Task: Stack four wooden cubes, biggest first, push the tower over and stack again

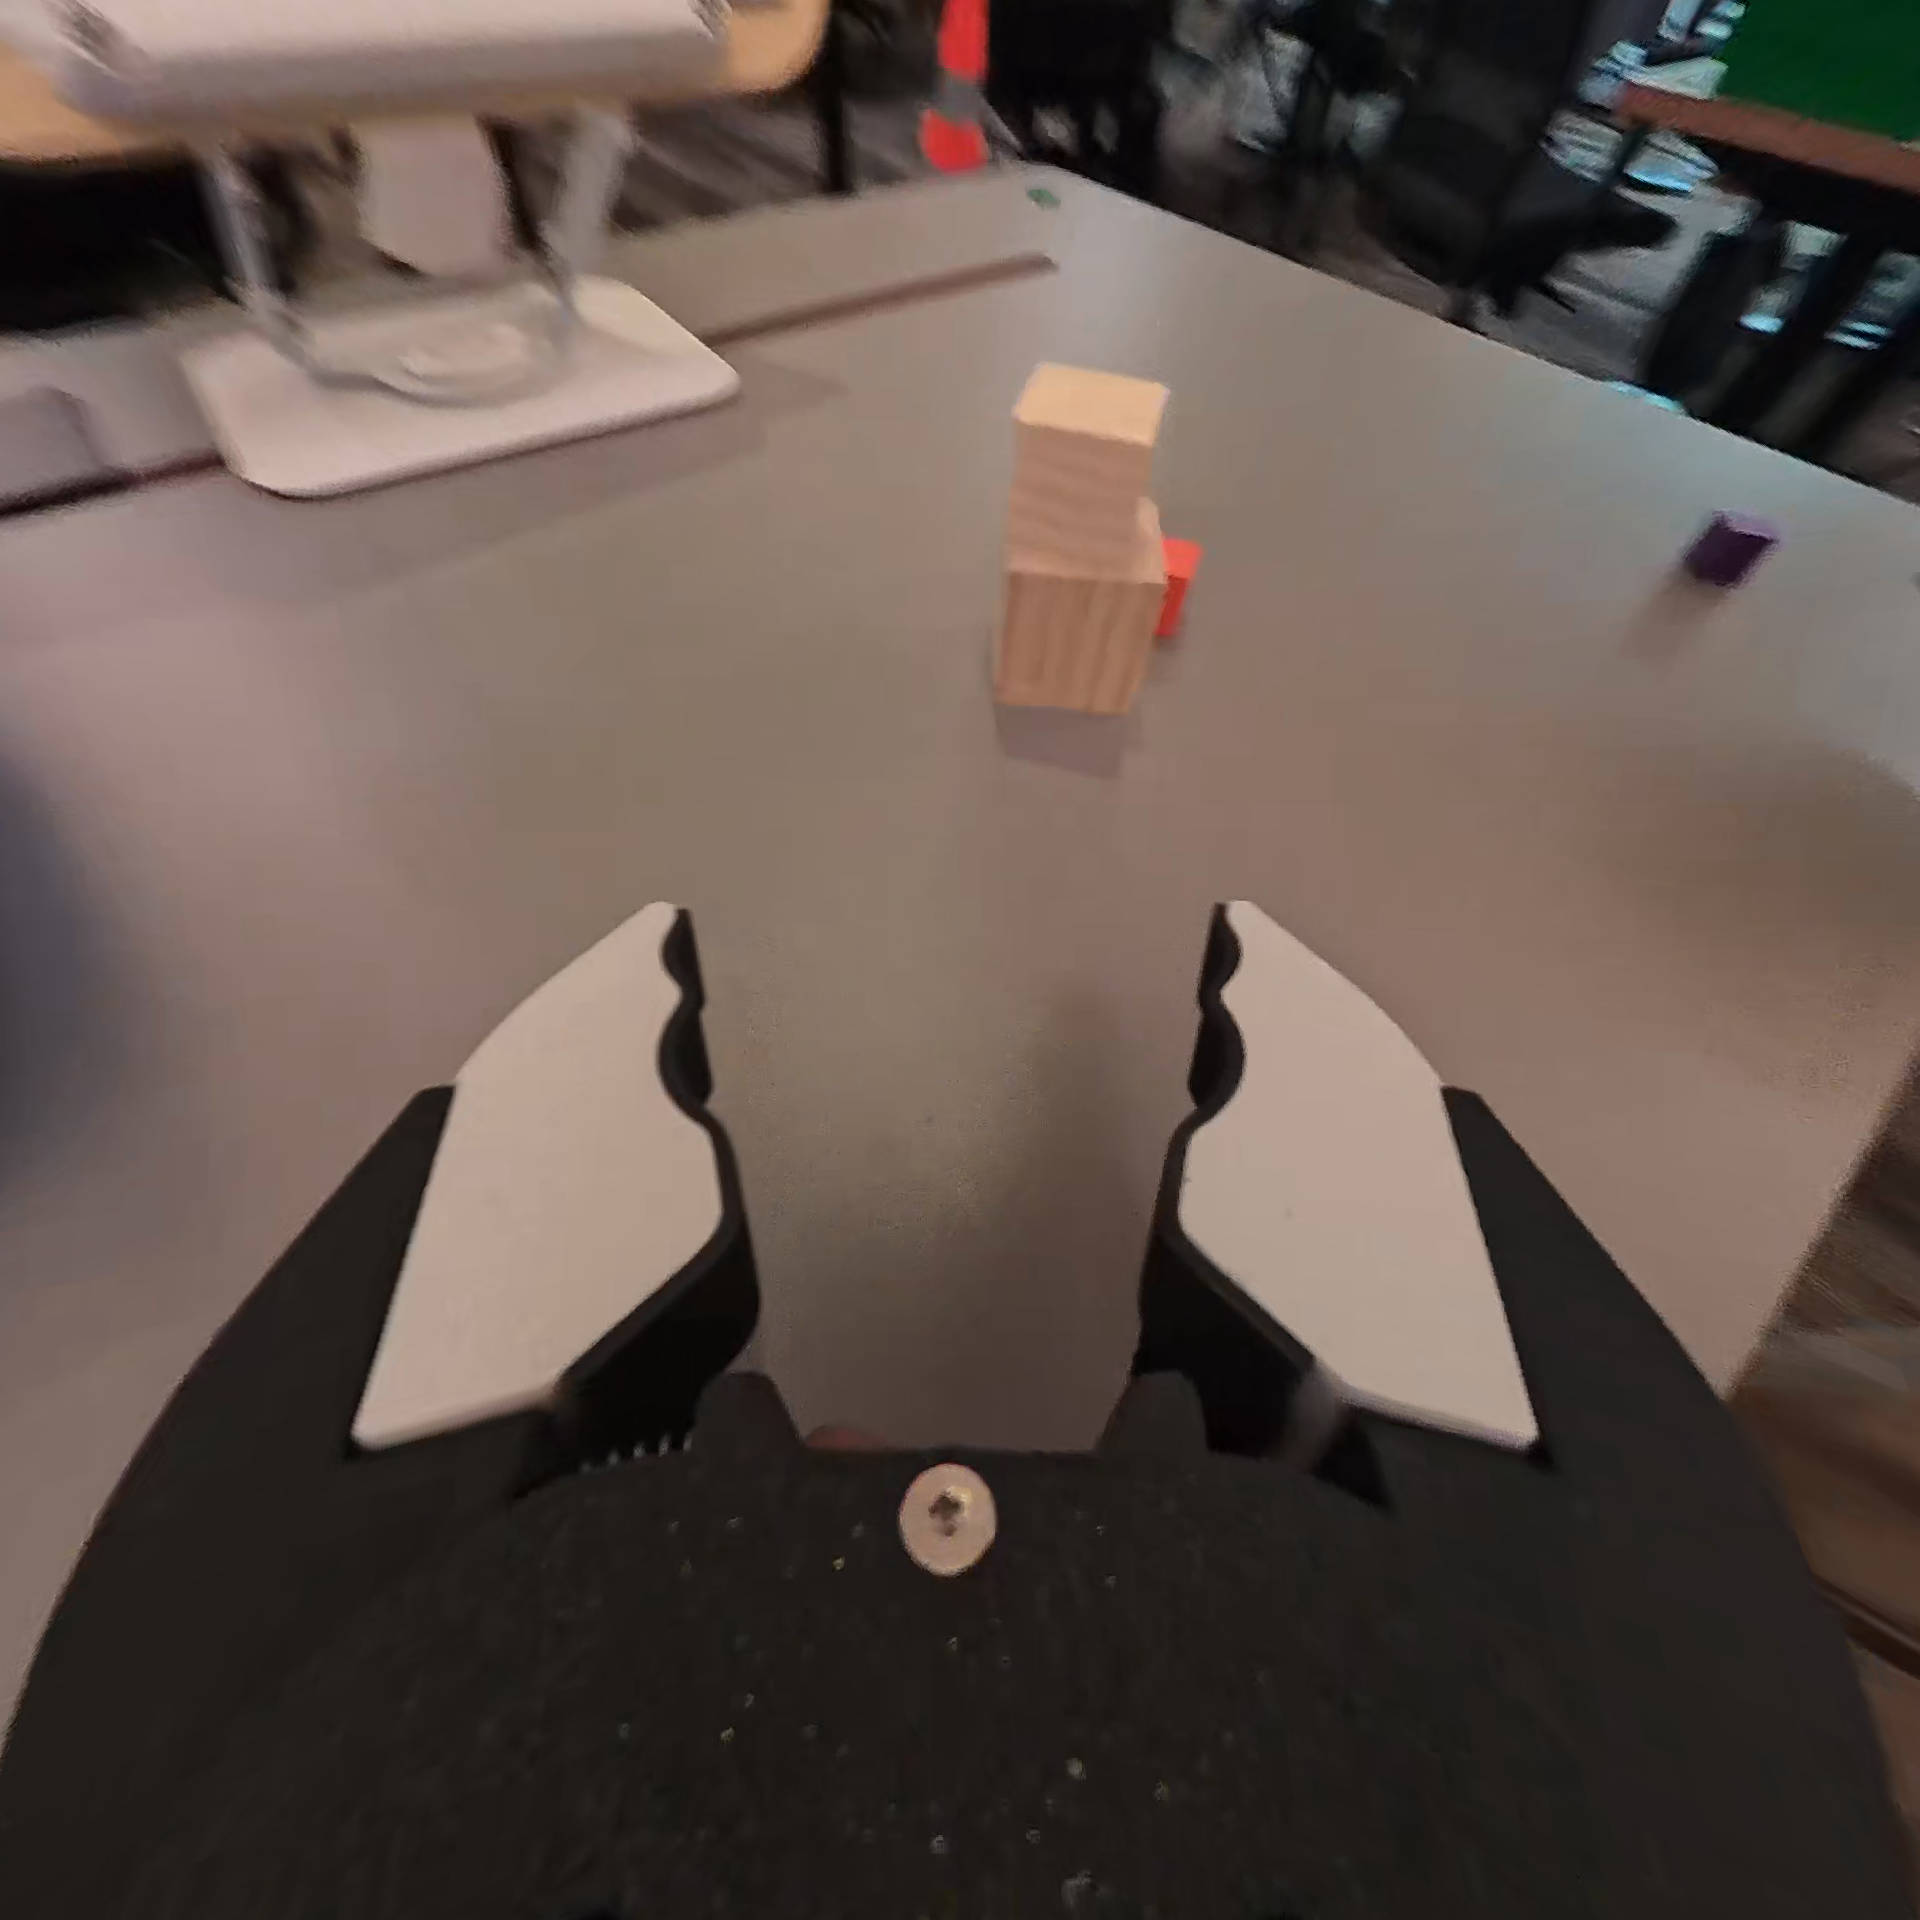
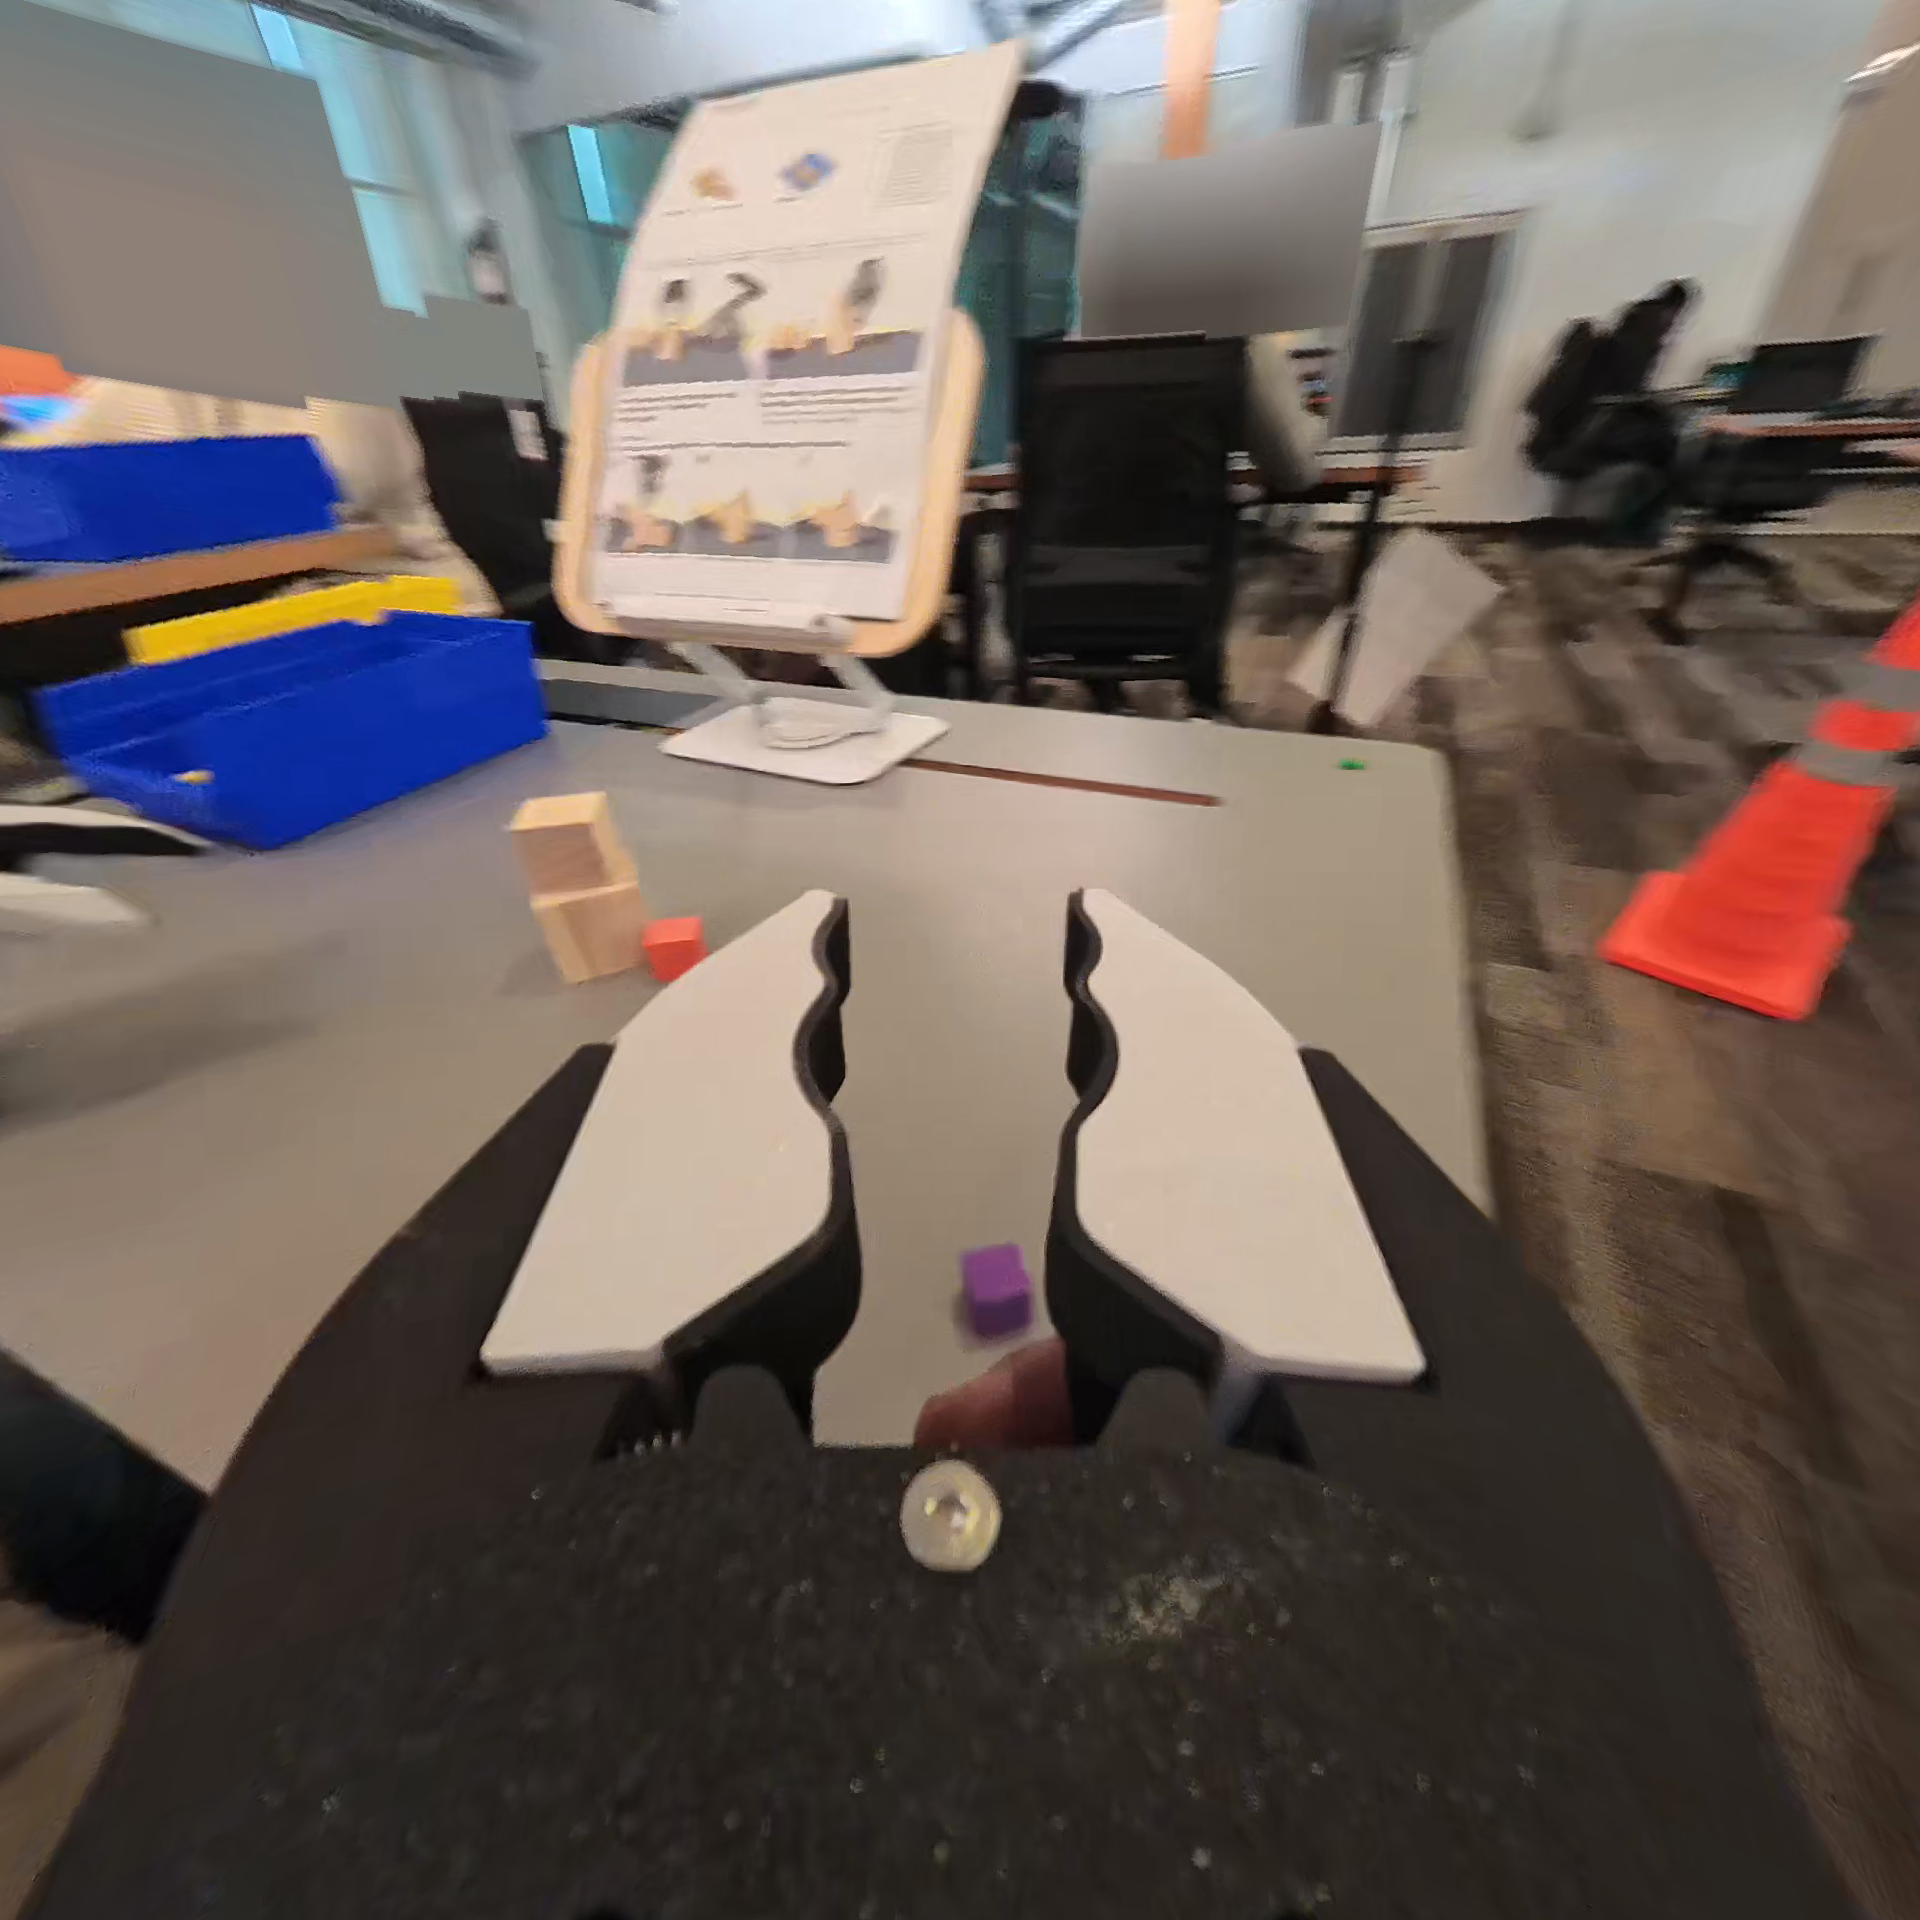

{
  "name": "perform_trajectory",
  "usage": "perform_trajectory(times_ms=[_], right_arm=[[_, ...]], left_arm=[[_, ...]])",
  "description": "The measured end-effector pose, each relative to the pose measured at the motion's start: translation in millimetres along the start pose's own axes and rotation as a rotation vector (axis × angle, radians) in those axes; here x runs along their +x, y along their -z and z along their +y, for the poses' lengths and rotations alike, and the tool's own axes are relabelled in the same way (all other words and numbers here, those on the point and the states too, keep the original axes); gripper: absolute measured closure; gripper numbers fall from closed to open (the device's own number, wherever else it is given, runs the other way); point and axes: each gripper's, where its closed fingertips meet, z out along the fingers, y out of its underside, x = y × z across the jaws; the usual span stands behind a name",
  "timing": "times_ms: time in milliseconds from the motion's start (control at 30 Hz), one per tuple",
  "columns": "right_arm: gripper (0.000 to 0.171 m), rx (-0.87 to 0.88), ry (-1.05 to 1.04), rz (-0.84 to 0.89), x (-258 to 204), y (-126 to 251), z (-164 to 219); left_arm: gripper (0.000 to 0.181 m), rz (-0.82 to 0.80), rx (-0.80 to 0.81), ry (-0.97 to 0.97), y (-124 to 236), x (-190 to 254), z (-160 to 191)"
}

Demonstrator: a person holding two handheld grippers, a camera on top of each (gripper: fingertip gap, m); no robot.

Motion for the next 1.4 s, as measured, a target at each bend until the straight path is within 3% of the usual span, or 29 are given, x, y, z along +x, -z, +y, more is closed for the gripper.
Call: perform_trajectory(times_ms=[100, 200, 400, 700, 833, 1400], right_arm=[[0.123, -0.096, 0.012, 0.118, 1, 22, 6], [0.115, -0.164, -0.018, 0.121, -28, 15, 29], [0.091, -0.34, 0.061, 0.107, -104, -40, 95], [0.084, -0.306, 0.111, 0.001, -193, -117, 94], [0.083, -0.295, 0.133, -0.003, -205, -135, 97], [0.083, -0.337, 0.168, 0.008, -200, -127, 111]], left_arm=[[0.071, -0.106, 0.058, -0.018, 14, -11, -5], [0.068, -0.156, 0.111, 0.034, 24, -26, -10], [0.065, -0.209, 0.111, 0.025, 37, -34, 4], [0.075, -0.253, 0.141, 0.095, 71, -40, 19], [0.077, -0.242, 0.121, 0.111, 69, -38, 26], [0.084, -0.253, 0.125, 0.093, 62, -38, 25]])
